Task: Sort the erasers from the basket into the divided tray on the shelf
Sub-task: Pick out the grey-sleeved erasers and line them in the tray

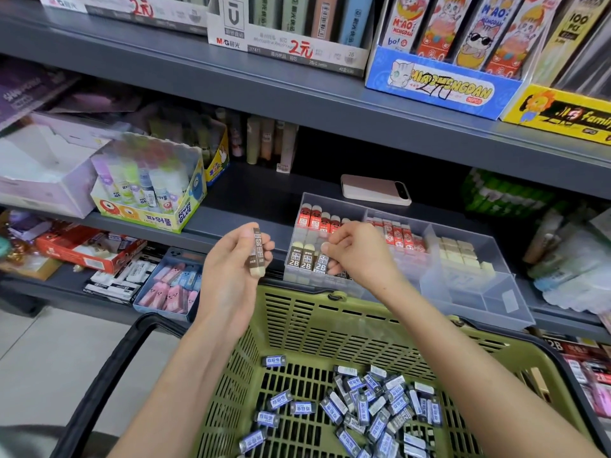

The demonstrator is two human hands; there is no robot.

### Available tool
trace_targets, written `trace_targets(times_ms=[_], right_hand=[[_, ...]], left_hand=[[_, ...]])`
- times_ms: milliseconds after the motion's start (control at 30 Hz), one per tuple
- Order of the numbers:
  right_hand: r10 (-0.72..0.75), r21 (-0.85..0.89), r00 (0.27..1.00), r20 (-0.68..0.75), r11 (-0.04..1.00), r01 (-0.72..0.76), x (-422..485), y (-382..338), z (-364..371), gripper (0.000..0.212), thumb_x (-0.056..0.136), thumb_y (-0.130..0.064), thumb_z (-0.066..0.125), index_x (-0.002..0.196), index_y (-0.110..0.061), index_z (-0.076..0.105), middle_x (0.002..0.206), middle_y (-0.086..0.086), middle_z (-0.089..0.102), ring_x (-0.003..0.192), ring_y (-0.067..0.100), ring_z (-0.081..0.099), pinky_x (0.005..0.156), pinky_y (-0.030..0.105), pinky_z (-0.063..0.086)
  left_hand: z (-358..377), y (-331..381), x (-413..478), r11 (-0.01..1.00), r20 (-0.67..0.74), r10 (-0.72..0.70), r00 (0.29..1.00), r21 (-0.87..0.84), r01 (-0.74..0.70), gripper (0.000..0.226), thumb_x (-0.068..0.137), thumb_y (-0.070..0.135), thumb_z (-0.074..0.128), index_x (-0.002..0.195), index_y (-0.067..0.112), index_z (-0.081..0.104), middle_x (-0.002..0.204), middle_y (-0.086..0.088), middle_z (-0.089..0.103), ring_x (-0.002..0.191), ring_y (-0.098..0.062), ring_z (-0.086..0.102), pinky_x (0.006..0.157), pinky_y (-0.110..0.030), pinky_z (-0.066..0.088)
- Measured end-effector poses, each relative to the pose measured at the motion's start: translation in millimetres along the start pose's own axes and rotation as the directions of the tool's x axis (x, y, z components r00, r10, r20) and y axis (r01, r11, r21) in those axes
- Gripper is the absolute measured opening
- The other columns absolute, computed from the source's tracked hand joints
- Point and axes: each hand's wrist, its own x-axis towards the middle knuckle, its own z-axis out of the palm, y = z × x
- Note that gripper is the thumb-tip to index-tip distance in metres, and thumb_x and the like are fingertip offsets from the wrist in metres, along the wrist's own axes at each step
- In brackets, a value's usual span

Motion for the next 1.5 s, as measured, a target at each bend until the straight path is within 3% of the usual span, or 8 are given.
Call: trace_targets(times_ms=[367,500,633,800,933,1067,1267,1500], right_hand=[[-0.236,-0.365,0.965,-0.119,0.914,0.178,-13.5,-6.4,7.7,0.021,0.094,-0.019,0.053,0.104,-0.013,0.07,0.102,0.004,0.07,0.089,0.018,0.062,0.084,0.031,0.049],[-0.43,-0.093,0.899,-0.077,0.901,0.423,-26.3,-19.5,4.2,0.031,0.087,-0.032,0.062,0.118,-0.028,0.063,0.095,-0.01,0.061,0.083,0.006,0.052,0.077,0.025,0.045],[-0.57,-0.232,0.822,0.01,0.798,0.556,-32.1,-26.0,8.9,0.027,0.082,-0.032,0.068,0.107,-0.023,0.067,0.093,-0.008,0.06,0.088,0.006,0.047,0.078,0.02,0.034],[-0.523,-0.191,0.85,-0.068,0.843,0.503,-35.3,-21.5,4.6,0.014,0.083,-0.026,0.069,0.09,-0.015,0.066,0.069,-0.01,0.054,0.063,0.002,0.046,0.064,0.019,0.043],[-0.472,-0.256,0.882,0.012,0.851,0.459,-38.1,-19.0,0.2,0.02,0.085,-0.024,0.062,0.102,-0.026,0.05,0.065,-0.005,0.064,0.059,0.007,0.056,0.062,0.03,0.048],[-0.322,-0.065,0.945,-0.049,0.946,0.319,-29.1,-9.5,-17.4,0.012,0.085,-0.028,0.065,0.082,-0.019,0.057,0.072,-0.005,0.068,0.072,0.011,0.063,0.073,0.033,0.05],[-0.128,0.006,0.991,-0.025,0.992,0.128,-14.1,5.7,-35.4,0.026,0.072,-0.024,0.079,0.09,-0.018,0.061,0.07,0.003,0.067,0.06,0.011,0.06,0.07,0.034,0.054],[0.013,0.005,0.994,0.105,1.0,-0.013,-2.1,3.7,-26.9,0.013,0.083,-0.013,0.07,0.073,-0.013,0.061,0.055,0.001,0.067,0.049,0.011,0.066,0.062,0.032,0.057]], left_hand=[[-0.2,-4.0,-4.5,0.962,0.14,0.134,0.981,0.221,-0.162,0.023,0.078,0.034,0.061,0.091,0.015,0.062,0.091,-0.001,0.073,0.068,-0.004,0.055,0.05,-0.015,0.04],[-0.7,-7.0,-4.2,0.945,0.187,0.154,0.97,0.26,-0.2,0.015,0.08,0.038,0.061,0.079,0.025,0.068,0.073,0.004,0.062,0.064,-0.006,0.047,0.054,-0.016,0.039],[1.1,-9.0,-8.8,0.924,0.259,0.152,0.954,0.305,-0.23,0.032,0.081,0.05,0.06,0.089,0.02,0.066,0.068,0.001,0.052,0.056,-0.007,0.04,0.054,-0.018,0.037],[3.3,-5.3,-6.9,0.997,0.217,0.067,0.974,0.028,-0.074,0.05,0.085,0.048,0.048,0.109,0.004,0.052,0.083,-0.01,0.068,0.076,-0.018,0.065,0.064,-0.025,0.053],[4.4,-5.9,-11.6,0.963,0.302,0.148,0.942,0.173,-0.207,0.049,0.087,0.054,0.044,0.103,0.012,0.063,0.095,-0.011,0.073,0.093,-0.021,0.067,0.075,-0.026,0.052],[2.3,-8.8,-15.1,0.683,0.447,0.29,0.846,0.523,-0.51,0.032,0.092,0.049,0.042,0.103,0.031,0.066,0.108,0.008,0.069,0.11,-0.009,0.058,0.09,-0.021,0.042],[-0.4,-23.2,-10.7,-0.1,0.665,0.239,0.708,0.742,-0.663,0.048,0.092,0.049,0.034,0.115,0.023,0.067,0.125,0.009,0.06,0.119,-0.018,0.049,0.1,-0.033,0.022],[-6.4,-31.7,-6.6,-0.262,0.688,0.127,0.715,0.718,-0.644,0.045,0.09,0.049,0.039,0.108,0.021,0.069,0.124,0.002,0.062,0.116,-0.024,0.053,0.107,-0.045,0.024]])
